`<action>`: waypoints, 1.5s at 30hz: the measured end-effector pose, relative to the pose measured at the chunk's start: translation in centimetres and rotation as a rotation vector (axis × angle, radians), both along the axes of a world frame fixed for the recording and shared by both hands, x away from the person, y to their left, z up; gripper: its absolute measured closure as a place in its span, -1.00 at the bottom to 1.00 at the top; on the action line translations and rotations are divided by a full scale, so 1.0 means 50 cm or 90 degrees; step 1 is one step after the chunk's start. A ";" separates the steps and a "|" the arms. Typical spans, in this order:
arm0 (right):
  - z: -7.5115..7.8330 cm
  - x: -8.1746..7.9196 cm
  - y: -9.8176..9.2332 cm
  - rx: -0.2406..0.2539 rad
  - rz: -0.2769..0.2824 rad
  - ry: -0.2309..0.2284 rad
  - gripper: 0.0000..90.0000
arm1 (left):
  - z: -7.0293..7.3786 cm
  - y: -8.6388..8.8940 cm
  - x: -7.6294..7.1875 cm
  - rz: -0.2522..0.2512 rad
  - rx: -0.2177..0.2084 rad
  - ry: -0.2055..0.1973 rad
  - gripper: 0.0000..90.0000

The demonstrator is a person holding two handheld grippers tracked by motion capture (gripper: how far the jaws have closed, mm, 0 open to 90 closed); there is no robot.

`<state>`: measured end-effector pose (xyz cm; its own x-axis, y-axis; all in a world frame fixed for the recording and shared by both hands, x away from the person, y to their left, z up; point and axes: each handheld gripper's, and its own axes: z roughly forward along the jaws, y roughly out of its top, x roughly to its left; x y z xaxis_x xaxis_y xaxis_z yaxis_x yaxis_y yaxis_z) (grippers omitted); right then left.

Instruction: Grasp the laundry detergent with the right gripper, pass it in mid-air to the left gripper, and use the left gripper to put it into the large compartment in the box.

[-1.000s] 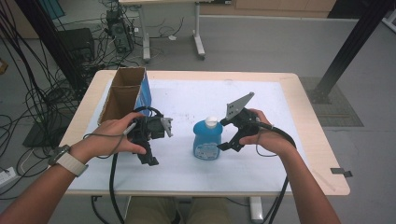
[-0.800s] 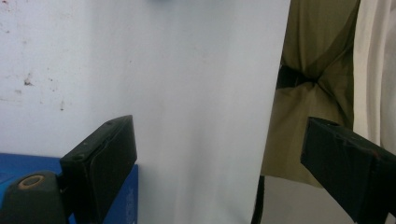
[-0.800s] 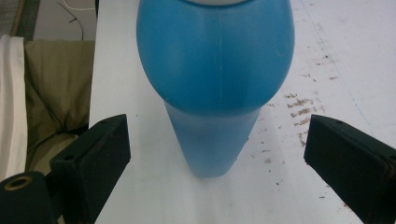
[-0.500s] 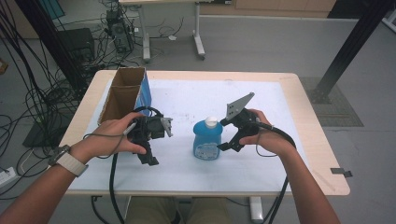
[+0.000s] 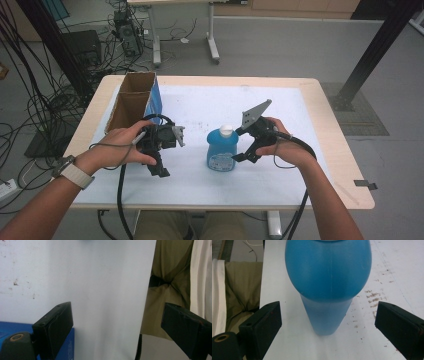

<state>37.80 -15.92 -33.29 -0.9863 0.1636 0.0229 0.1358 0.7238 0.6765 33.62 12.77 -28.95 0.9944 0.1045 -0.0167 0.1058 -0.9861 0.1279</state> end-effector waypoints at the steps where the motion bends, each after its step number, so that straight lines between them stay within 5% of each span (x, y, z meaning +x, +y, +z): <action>1: 0.000 0.000 0.000 0.000 0.000 0.000 -0.85 | 0.000 0.000 -0.001 0.004 -0.002 0.000 -0.76; 45: -0.005 -0.003 -0.002 0.011 -0.002 0.003 -0.84 | 0.000 0.002 0.002 0.003 -0.002 0.000 -0.75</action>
